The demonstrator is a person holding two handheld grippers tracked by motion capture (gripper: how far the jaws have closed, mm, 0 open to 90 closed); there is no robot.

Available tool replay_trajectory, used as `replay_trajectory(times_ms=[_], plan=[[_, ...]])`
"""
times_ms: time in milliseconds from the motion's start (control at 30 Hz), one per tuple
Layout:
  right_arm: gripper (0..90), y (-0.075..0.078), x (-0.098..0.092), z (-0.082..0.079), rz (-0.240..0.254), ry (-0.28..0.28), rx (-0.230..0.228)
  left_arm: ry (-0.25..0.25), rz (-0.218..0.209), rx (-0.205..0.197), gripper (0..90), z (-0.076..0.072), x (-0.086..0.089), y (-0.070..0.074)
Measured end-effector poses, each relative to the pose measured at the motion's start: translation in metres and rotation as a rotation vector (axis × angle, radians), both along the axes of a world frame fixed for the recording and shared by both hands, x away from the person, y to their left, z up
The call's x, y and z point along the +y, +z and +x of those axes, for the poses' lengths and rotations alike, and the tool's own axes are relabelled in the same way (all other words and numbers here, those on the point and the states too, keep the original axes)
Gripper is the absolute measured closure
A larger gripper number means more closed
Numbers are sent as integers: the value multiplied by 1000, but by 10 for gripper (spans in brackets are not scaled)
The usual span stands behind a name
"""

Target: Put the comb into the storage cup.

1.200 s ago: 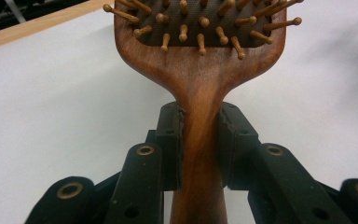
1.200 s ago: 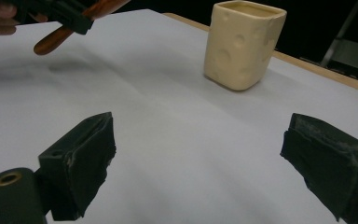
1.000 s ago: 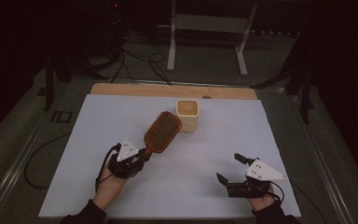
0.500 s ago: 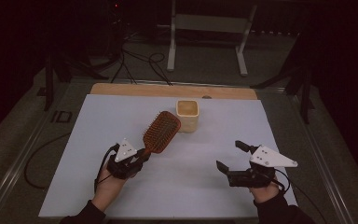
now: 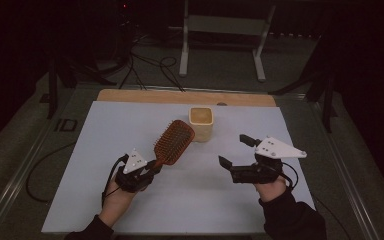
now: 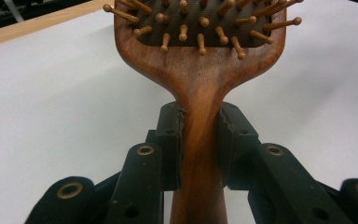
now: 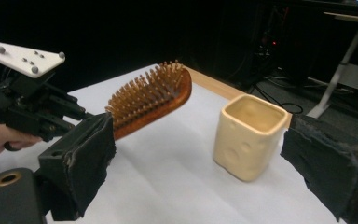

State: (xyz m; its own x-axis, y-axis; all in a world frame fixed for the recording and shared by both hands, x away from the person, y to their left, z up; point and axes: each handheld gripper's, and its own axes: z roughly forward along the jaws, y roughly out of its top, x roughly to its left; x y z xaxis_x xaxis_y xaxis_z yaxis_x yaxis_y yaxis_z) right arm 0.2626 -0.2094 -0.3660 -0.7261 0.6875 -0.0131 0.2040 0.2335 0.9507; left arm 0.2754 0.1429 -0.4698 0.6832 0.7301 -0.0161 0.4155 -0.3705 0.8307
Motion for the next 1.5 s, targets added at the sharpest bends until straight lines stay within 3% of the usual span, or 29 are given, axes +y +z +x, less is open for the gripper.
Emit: replay_trajectory(times_ms=[367, 600, 700, 900, 967, 1267, 1500], plan=[[85, 10, 27, 21, 15, 19, 7, -8, -10, -3, 734, -1, -1, 0], [85, 7, 45, 36, 23, 9, 63, -17, -16, -6, 734, -2, -2, 1], [85, 5, 54, 42, 29, -8, 98, -17, -17, -11, 734, -2, -3, 2], [85, -2, 67, 56, 111, -41, 189, -21, -27, -21, 734, -3, -3, 3], [85, -5, 70, 61, 136, -33, 216, -25, -13, -31, 734, -4, -4, 3], [85, -15, 82, 76, 189, -29, 301, -37, -23, -41, 734, -6, -5, 5], [85, -28, 87, 87, 271, 12, 436, -46, -24, -43, 734, -6, -6, 5]])
